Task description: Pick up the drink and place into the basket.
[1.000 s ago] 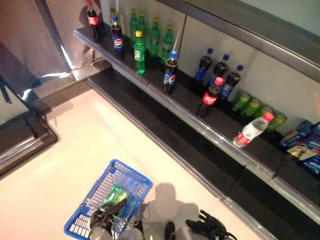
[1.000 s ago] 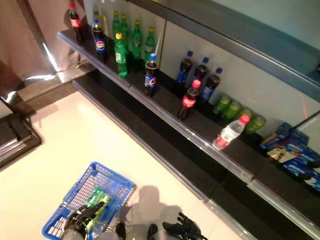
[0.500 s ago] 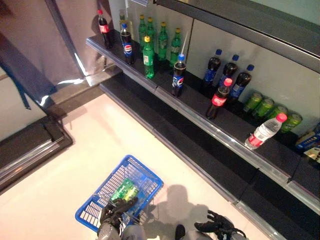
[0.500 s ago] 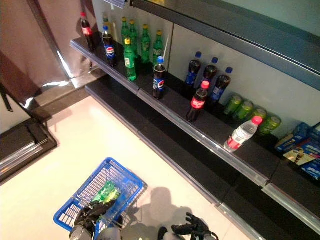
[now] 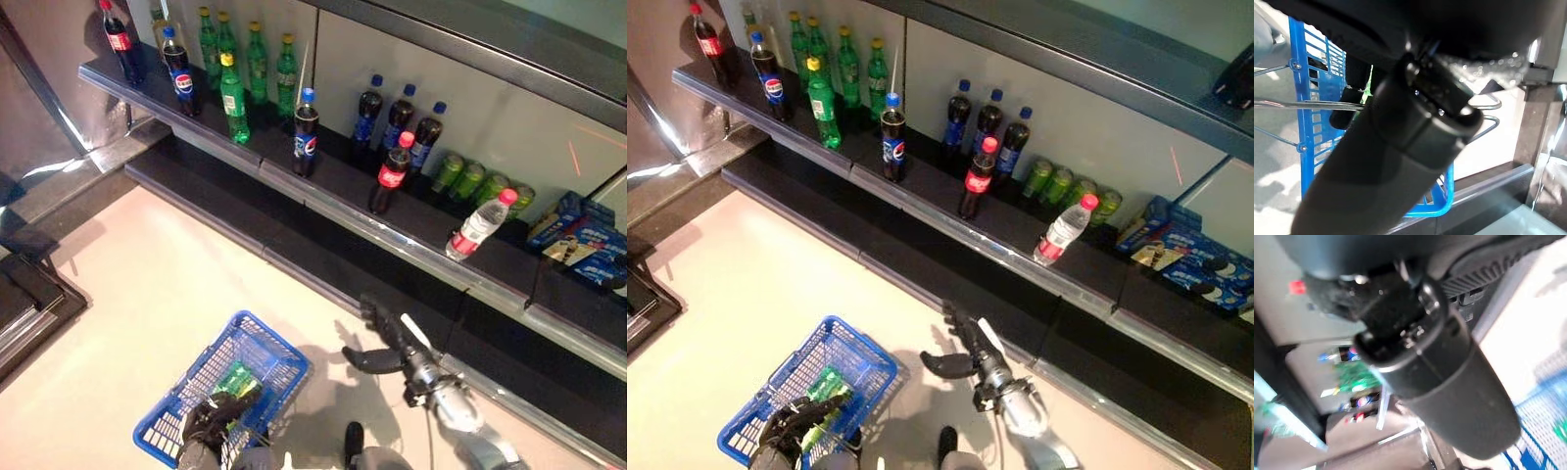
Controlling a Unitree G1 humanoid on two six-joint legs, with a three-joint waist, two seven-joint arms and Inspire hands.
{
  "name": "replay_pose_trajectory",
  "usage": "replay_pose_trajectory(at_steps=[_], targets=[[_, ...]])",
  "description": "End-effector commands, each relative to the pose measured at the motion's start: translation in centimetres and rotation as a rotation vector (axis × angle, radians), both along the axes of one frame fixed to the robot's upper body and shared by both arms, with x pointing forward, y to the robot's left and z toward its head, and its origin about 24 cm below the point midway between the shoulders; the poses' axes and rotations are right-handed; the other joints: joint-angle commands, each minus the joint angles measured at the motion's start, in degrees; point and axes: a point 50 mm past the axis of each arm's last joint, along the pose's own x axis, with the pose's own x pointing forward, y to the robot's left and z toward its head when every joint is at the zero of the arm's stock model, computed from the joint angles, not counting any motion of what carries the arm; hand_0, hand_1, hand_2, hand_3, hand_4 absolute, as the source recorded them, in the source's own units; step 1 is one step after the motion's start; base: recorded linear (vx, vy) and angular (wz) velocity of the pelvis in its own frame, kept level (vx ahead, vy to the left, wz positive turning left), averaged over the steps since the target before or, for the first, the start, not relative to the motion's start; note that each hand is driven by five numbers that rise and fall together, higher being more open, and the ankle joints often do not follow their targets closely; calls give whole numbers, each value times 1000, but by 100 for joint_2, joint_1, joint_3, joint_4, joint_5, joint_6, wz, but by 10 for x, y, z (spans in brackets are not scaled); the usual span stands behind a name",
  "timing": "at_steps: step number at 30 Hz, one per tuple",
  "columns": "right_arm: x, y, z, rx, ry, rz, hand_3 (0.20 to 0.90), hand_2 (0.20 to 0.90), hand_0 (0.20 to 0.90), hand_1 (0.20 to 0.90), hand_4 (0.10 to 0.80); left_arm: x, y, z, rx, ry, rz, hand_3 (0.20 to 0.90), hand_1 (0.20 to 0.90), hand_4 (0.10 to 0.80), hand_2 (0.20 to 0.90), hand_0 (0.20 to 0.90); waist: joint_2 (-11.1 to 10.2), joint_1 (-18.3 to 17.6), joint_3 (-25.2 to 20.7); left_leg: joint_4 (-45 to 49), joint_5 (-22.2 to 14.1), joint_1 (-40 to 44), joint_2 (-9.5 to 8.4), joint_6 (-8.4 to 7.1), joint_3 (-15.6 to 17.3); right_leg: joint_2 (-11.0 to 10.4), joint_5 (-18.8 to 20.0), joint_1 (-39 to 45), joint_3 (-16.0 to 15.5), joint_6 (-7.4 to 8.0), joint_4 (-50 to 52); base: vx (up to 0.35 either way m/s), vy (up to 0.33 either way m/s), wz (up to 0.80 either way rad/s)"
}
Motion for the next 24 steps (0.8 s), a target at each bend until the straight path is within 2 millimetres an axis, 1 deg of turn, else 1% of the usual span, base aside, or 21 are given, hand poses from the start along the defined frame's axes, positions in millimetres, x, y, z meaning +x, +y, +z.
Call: replay_pose_trajectory(at_steps=[1,4,5,6,7,8,9,10,11,12,13,17,20,24], targets=[[20,-12,73,48,-341,-10,900,900,900,900,800,-15,22,8,134,-40,-64,200,300,100,300,300,65,26,-428,569,-552,-49,132,-61,-240,-195,-179,-192,-97,246,491,33,-39,0],[18,-24,99,23,-477,-76,900,900,900,900,800,-21,14,4,120,-30,-103,200,300,100,300,300,104,-24,-530,412,-534,90,142,-93,-246,-184,-184,-84,-125,248,397,46,-11,2],[17,-32,115,19,-571,-136,900,900,900,900,800,-21,11,4,115,-30,-123,200,300,100,300,300,127,-32,-576,344,-534,159,131,-92,-229,-193,-161,-17,-145,262,314,60,4,4],[17,-34,119,18,-595,-150,900,900,900,900,800,-22,11,4,115,-30,-127,200,300,100,300,300,133,-32,-585,337,-537,176,129,-93,-229,-195,-156,-2,-149,264,300,65,6,8],[18,-41,134,26,-680,-224,900,900,900,900,800,-22,9,3,114,-28,-141,200,300,100,300,300,156,-36,-613,333,-557,212,131,-98,-222,-203,-154,20,-154,270,285,39,5,7],[18,-44,140,33,-716,-254,900,900,900,900,800,-22,9,3,113,-27,-148,200,300,100,300,300,169,-37,-618,342,-566,221,134,-100,-219,-203,-158,22,-148,269,293,47,8,5],[19,-49,150,59,-782,-325,900,900,900,900,800,-21,8,3,114,-24,-163,200,300,100,300,300,189,-39,-628,387,-592,226,141,-106,-215,-207,-170,20,-139,267,320,40,9,0],[21,-53,156,73,-818,-377,900,900,900,900,800,-22,7,2,111,-20,-170,200,300,100,300,300,207,-37,-640,397,-607,240,139,-107,-217,-200,-180,26,-126,261,326,42,7,-2],[21,-55,158,75,-832,-402,900,900,900,900,800,-22,7,2,110,-18,-172,200,300,100,300,300,217,-31,-645,402,-614,247,138,-107,-215,-199,-183,32,-123,259,324,56,7,-5],[22,-59,165,80,-893,-482,900,900,900,900,800,-23,5,1,105,-12,-180,200,300,100,300,300,247,-17,-654,408,-625,267,137,-105,-208,-200,-188,48,-125,253,315,66,6,-4],[24,-62,169,111,-917,-536,900,900,900,900,800,-26,4,-1,103,-7,-189,200,300,100,300,300,268,2,-665,413,-638,282,138,-101,-200,-203,-200,63,-140,248,309,72,4,-4],[24,-76,179,166,-985,-712,900,900,900,900,800,-31,2,-3,99,5,-221,200,300,100,300,300,312,63,-645,526,-686,244,141,-99,-216,-223,-244,52,-179,231,370,54,-12,-2],[26,-81,182,192,-999,-801,900,900,900,900,800,-31,3,-3,100,5,-238,200,300,100,300,300,357,96,-557,612,-683,154,138,-107,-273,-233,-261,-29,-224,218,472,0,0,0],[34,-86,181,191,-1007,-924,900,900,900,900,800,-21,4,-1,111,0,-253,200,300,100,300,300,425,148,-356,800,-672,-56,115,-108,-374,-246,-279,-217,-275,176,662,0,0,0]])
